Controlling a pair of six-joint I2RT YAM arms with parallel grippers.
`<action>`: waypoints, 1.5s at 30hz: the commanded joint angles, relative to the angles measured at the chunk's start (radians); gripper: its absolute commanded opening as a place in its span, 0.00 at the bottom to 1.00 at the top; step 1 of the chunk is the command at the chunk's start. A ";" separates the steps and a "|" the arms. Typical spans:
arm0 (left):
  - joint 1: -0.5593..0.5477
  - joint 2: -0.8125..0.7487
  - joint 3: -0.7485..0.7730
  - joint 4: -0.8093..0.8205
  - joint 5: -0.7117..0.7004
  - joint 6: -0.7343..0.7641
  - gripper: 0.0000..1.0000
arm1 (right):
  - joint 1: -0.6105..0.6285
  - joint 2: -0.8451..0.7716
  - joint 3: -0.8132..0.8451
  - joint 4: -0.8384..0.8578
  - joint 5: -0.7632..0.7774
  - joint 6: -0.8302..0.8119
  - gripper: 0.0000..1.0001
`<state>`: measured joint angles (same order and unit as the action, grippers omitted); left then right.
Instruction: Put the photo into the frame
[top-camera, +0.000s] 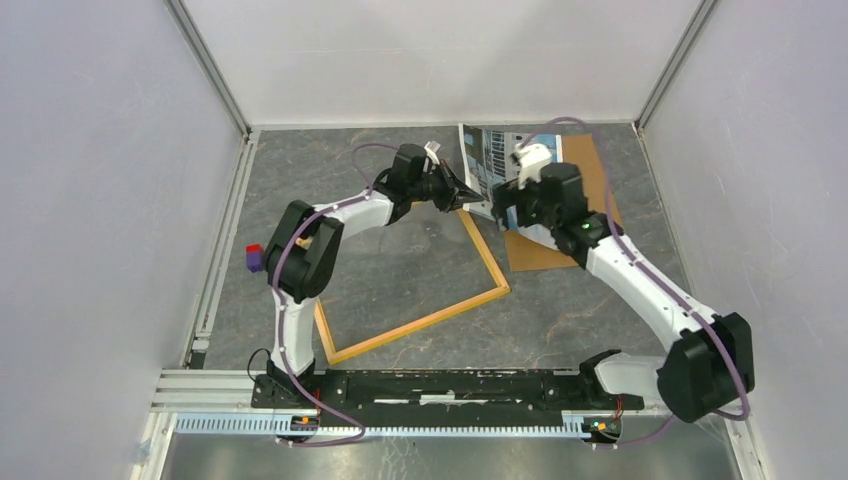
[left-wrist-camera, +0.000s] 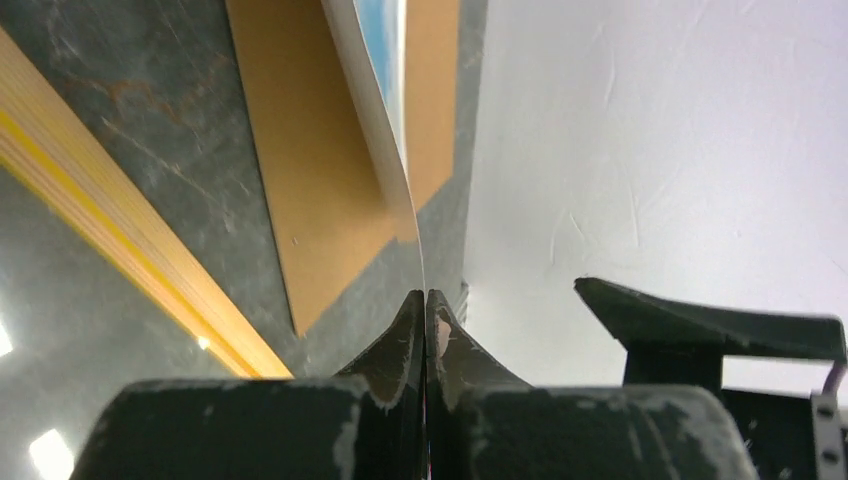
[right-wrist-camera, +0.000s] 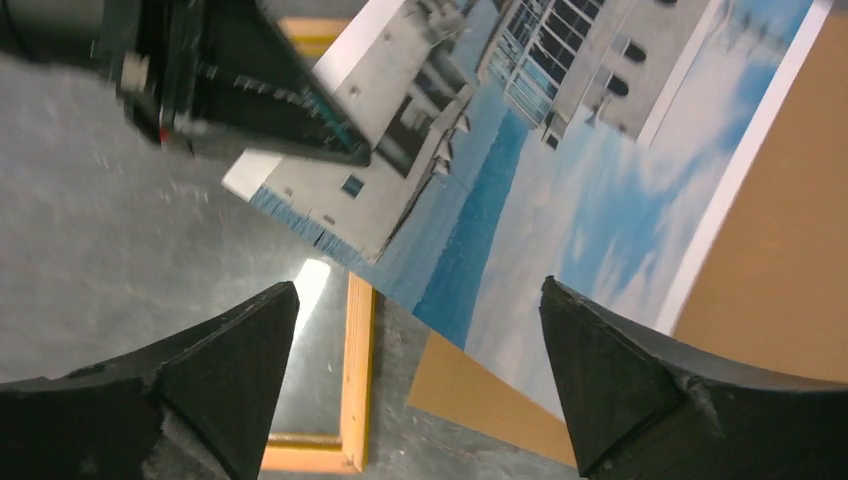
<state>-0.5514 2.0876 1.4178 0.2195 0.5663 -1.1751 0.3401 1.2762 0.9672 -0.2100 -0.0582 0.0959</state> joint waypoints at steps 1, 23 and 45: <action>0.007 -0.136 -0.083 0.048 0.095 -0.050 0.02 | 0.229 -0.058 0.003 -0.086 0.320 -0.268 0.98; 0.051 -0.345 -0.299 0.092 0.199 -0.080 0.06 | 0.594 -0.027 -0.288 0.352 0.805 -0.629 0.79; 0.102 -0.671 -0.260 -0.382 0.005 0.347 0.67 | 0.587 -0.178 -0.381 0.566 0.895 -0.635 0.00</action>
<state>-0.4805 1.5970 1.1049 0.0704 0.6960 -1.0996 0.9329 1.1656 0.5568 0.3092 0.8116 -0.5449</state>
